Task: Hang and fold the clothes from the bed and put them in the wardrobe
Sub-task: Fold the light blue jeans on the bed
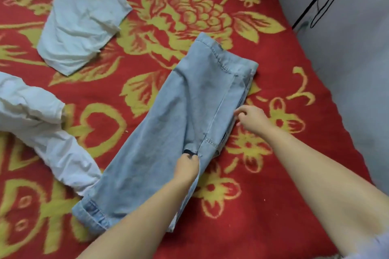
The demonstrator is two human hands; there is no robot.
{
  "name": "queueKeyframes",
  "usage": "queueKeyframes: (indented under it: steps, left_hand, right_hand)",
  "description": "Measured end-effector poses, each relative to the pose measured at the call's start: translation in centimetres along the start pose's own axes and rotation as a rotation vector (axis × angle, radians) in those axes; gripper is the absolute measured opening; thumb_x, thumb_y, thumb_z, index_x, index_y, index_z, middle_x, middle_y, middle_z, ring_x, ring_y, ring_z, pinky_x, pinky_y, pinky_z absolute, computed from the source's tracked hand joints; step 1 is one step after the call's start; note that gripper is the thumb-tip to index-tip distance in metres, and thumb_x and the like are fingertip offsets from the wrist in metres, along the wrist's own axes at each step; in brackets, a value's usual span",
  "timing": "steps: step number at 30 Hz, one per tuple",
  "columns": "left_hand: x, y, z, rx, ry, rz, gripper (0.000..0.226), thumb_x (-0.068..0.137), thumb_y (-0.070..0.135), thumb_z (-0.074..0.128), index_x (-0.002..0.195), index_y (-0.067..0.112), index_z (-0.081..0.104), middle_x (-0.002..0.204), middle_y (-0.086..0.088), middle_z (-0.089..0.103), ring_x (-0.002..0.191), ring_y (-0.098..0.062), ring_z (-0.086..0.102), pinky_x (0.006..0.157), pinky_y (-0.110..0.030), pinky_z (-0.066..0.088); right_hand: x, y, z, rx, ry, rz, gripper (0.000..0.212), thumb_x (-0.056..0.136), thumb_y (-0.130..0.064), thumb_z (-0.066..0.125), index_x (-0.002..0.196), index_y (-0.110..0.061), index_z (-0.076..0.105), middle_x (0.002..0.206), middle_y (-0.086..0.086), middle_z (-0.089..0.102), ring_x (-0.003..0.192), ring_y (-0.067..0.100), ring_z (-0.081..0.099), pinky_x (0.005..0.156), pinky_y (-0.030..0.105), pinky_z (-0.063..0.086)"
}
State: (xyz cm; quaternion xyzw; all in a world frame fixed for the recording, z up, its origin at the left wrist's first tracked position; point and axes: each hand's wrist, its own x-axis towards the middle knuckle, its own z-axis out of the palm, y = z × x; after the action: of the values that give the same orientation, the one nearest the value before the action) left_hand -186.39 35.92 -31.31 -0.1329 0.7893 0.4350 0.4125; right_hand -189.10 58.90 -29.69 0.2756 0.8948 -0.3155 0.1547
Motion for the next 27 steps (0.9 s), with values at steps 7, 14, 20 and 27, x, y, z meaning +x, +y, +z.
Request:
queueKeyframes:
  steps: [7, 14, 20, 27]
  left_hand:
    - [5.0, 2.7, 4.2, -1.092, 0.213, -0.383, 0.018, 0.095, 0.017, 0.054, 0.086, 0.005, 0.064, 0.079, -0.007, 0.066, 0.072, -0.019, 0.060, 0.069, -0.030, 0.052]
    - [5.9, 2.4, 5.0, -1.165, 0.229, -0.370, 0.010, 0.094, 0.016, 0.058, 0.094, 0.008, 0.063, 0.080, -0.005, 0.072, 0.064, -0.015, 0.068, 0.059, -0.024, 0.056]
    - [3.5, 4.7, 5.1, -1.056, 0.511, -0.172, 0.023, 0.092, 0.024, 0.061, 0.073, 0.012, 0.059, 0.075, 0.000, 0.066, 0.071, -0.014, 0.063, 0.068, -0.029, 0.048]
    - [2.3, 3.7, 10.4, -0.765, 0.591, -0.122, 0.042, 0.089, 0.030, 0.066, 0.064, 0.013, 0.036, 0.062, -0.004, 0.027, 0.060, -0.018, 0.030, 0.059, -0.033, 0.025]
  right_hand:
    - [15.5, 0.9, -6.3, 0.209, -0.012, -0.015, 0.049, 0.093, 0.000, 0.029, 0.138, -0.016, 0.043, 0.115, 0.004, 0.044, 0.083, 0.024, 0.061, 0.061, 0.034, 0.051]
    - [24.1, -1.9, -5.8, 0.018, -0.121, 0.150, 0.020, 0.092, -0.022, 0.058, 0.085, -0.005, 0.048, 0.075, 0.008, 0.049, 0.053, 0.018, 0.053, 0.042, 0.023, 0.040]
    - [22.7, -8.8, -9.3, 0.408, -0.122, -0.097, 0.024, 0.085, -0.004, 0.050, 0.064, -0.013, 0.047, 0.052, 0.002, 0.046, 0.042, 0.010, 0.047, 0.042, 0.021, 0.047]
    - [22.5, -2.4, -13.6, 0.444, 0.049, -0.156, 0.035, 0.086, -0.004, 0.051, 0.055, -0.018, 0.043, 0.041, -0.012, 0.038, 0.047, 0.006, 0.036, 0.049, 0.021, 0.031]
